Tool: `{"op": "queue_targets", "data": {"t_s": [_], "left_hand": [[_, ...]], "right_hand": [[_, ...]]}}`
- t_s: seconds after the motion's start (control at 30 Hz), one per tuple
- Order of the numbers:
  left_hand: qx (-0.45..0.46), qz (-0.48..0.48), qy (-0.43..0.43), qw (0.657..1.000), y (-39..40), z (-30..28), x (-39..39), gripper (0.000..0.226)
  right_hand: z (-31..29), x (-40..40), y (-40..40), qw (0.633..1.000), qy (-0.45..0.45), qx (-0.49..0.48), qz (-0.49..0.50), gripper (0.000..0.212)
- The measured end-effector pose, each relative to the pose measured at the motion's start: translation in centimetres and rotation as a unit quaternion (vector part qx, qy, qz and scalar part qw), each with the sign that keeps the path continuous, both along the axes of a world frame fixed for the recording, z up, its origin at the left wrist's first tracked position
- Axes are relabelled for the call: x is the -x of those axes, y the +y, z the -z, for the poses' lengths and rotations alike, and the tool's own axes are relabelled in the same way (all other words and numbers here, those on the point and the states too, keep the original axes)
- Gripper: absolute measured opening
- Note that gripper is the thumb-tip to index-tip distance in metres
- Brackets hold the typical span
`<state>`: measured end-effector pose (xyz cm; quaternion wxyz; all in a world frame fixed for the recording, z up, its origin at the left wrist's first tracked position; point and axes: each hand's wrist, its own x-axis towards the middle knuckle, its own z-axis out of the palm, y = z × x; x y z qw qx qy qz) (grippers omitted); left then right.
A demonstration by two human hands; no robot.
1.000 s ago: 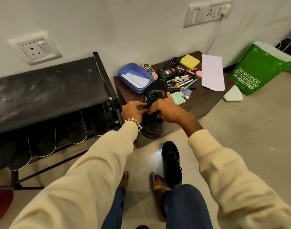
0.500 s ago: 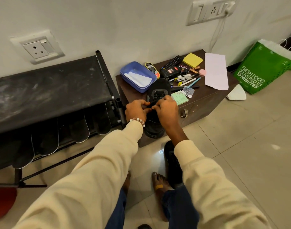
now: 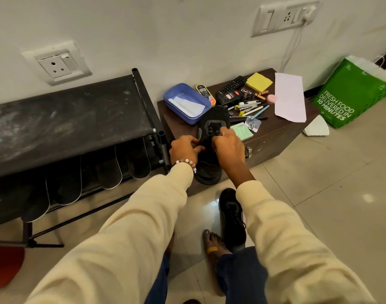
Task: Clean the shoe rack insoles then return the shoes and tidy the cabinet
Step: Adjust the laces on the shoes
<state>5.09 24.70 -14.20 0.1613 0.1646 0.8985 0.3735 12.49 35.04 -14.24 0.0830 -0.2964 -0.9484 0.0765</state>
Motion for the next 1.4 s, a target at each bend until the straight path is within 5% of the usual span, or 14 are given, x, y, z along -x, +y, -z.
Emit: {"op": "queue_targets", "data": {"t_s": [0.07, 0.17, 0.23, 0.37, 0.47, 0.87, 1.17, 1.4], "left_hand": [[0.001, 0.0, -0.017, 1.0, 0.0, -0.1, 0.0, 0.032], [0.027, 0.018, -0.013, 0.999, 0.2, -0.1, -0.1, 0.03], [0.041, 0.018, -0.011, 0.999, 0.3, -0.2, -0.1, 0.029], [0.06, 0.026, -0.03, 0.997, 0.5, -0.5, -0.2, 0.032], [0.067, 0.044, -0.027, 0.996, 0.4, -0.9, -0.6, 0.032], [0.045, 0.062, 0.012, 0.997, -6.7, -3.1, -7.3, 0.03], [0.029, 0.049, 0.007, 0.998, -13.0, -2.0, -13.5, 0.027], [0.073, 0.026, -0.064, 0.995, -14.7, 3.7, -16.8, 0.032]], "right_hand": [[0.3, -0.4, 0.8, 0.995, 0.013, 0.078, 0.065, 0.015], [0.5, -0.8, 1.5, 0.99, -0.008, 0.134, 0.036, 0.018], [0.5, -1.4, 1.5, 0.962, 0.071, 0.262, 0.035, 0.019], [0.4, -3.0, 0.3, 0.765, 0.321, 0.513, 0.218, 0.012], [1.0, -3.9, -1.1, 0.693, 0.331, 0.562, 0.308, 0.026], [-1.7, -8.2, -7.2, 0.798, 0.201, 0.489, 0.291, 0.039], [-3.0, -16.1, -14.0, 0.716, 0.177, 0.608, 0.293, 0.048], [2.4, -18.5, -15.7, 0.668, 0.126, 0.645, 0.349, 0.043]]}}
